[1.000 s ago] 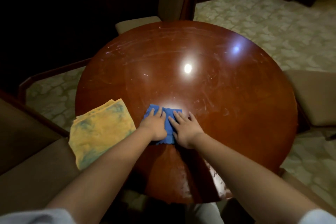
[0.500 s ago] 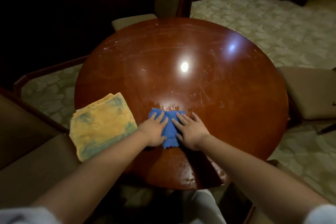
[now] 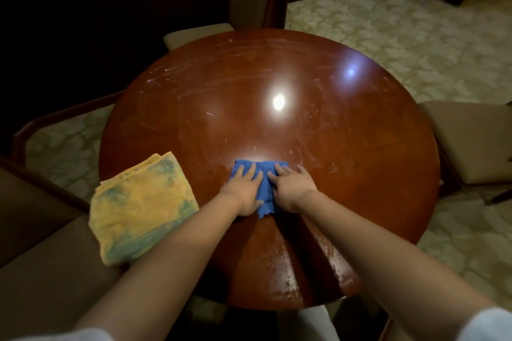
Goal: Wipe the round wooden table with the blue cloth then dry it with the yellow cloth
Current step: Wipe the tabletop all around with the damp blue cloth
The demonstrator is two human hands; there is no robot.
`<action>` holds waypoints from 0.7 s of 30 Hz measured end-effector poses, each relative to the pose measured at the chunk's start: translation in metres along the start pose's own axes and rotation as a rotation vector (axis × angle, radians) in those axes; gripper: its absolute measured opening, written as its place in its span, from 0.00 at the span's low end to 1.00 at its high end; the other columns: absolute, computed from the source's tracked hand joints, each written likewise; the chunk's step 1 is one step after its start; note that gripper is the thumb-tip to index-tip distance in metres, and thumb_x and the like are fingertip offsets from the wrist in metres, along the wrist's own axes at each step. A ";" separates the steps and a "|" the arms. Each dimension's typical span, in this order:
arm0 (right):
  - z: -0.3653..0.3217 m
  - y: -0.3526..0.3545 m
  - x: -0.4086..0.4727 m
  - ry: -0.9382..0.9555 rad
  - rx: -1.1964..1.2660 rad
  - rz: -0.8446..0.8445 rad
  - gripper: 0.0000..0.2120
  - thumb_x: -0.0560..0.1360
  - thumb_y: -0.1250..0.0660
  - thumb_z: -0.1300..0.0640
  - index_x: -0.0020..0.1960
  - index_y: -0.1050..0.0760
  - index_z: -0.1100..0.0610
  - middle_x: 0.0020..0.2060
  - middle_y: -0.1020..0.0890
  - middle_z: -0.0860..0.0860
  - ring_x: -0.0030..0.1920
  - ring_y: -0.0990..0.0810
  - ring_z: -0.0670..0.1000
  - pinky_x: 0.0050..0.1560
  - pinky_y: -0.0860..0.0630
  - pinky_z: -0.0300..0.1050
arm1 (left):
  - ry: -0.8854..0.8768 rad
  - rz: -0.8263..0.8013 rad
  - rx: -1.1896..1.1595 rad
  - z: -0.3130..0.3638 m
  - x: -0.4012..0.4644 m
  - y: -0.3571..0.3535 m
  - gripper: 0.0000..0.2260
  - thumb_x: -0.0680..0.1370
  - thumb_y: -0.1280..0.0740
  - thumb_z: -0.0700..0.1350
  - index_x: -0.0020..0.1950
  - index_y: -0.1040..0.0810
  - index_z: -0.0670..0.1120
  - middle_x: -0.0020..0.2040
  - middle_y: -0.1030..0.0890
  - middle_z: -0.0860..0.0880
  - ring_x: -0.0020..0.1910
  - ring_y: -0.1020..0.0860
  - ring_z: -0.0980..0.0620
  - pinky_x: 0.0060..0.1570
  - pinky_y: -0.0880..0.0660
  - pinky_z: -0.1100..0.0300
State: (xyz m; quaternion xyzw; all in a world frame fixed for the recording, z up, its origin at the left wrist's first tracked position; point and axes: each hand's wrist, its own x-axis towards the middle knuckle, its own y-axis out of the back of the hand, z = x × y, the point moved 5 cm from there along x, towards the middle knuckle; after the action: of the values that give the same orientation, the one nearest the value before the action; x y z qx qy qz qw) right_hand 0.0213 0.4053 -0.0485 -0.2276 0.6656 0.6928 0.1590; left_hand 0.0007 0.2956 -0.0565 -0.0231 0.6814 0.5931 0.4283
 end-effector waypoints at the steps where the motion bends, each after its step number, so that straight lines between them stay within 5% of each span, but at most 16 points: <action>1: 0.002 0.002 0.006 -0.003 -0.010 0.000 0.28 0.82 0.46 0.49 0.79 0.49 0.52 0.78 0.51 0.54 0.77 0.47 0.53 0.75 0.54 0.54 | 0.017 0.002 0.014 0.002 0.004 0.003 0.35 0.81 0.42 0.56 0.78 0.60 0.45 0.78 0.62 0.45 0.76 0.59 0.39 0.75 0.50 0.48; 6: -0.013 -0.004 -0.017 0.039 -0.234 -0.017 0.17 0.81 0.46 0.51 0.64 0.27 0.54 0.66 0.26 0.55 0.59 0.23 0.53 0.67 0.34 0.51 | -0.036 0.001 0.131 0.022 -0.017 -0.011 0.33 0.82 0.46 0.55 0.78 0.60 0.43 0.78 0.62 0.42 0.76 0.58 0.38 0.75 0.51 0.48; 8: -0.013 -0.007 -0.026 0.049 -0.231 -0.019 0.15 0.81 0.47 0.52 0.60 0.25 0.54 0.61 0.23 0.54 0.53 0.21 0.52 0.61 0.30 0.50 | -0.069 0.017 0.133 0.026 -0.027 -0.021 0.33 0.82 0.47 0.56 0.78 0.61 0.44 0.78 0.63 0.43 0.76 0.59 0.39 0.75 0.52 0.48; 15: 0.014 0.001 -0.015 0.000 -0.035 -0.041 0.25 0.82 0.47 0.48 0.77 0.45 0.50 0.77 0.45 0.52 0.75 0.43 0.54 0.74 0.48 0.56 | -0.060 0.057 0.000 0.013 0.002 -0.001 0.37 0.80 0.40 0.58 0.79 0.59 0.47 0.78 0.61 0.48 0.77 0.59 0.44 0.75 0.50 0.52; 19: 0.004 -0.006 -0.036 0.006 -0.164 -0.045 0.21 0.82 0.47 0.49 0.73 0.37 0.52 0.75 0.39 0.57 0.67 0.29 0.55 0.69 0.39 0.52 | -0.083 0.074 0.010 0.026 -0.010 -0.010 0.36 0.81 0.41 0.56 0.79 0.58 0.45 0.78 0.60 0.47 0.77 0.58 0.43 0.75 0.49 0.51; 21: 0.001 -0.020 -0.053 0.005 -0.168 -0.045 0.25 0.82 0.47 0.48 0.76 0.42 0.56 0.76 0.42 0.58 0.70 0.32 0.56 0.68 0.37 0.51 | -0.114 0.089 0.058 0.037 -0.026 -0.024 0.34 0.81 0.44 0.57 0.79 0.58 0.45 0.78 0.60 0.46 0.77 0.59 0.42 0.76 0.51 0.51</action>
State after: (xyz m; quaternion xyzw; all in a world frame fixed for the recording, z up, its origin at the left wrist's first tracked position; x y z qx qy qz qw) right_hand 0.0762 0.4121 -0.0378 -0.2567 0.6002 0.7419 0.1534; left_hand 0.0503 0.3068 -0.0572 0.0538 0.6732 0.5919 0.4400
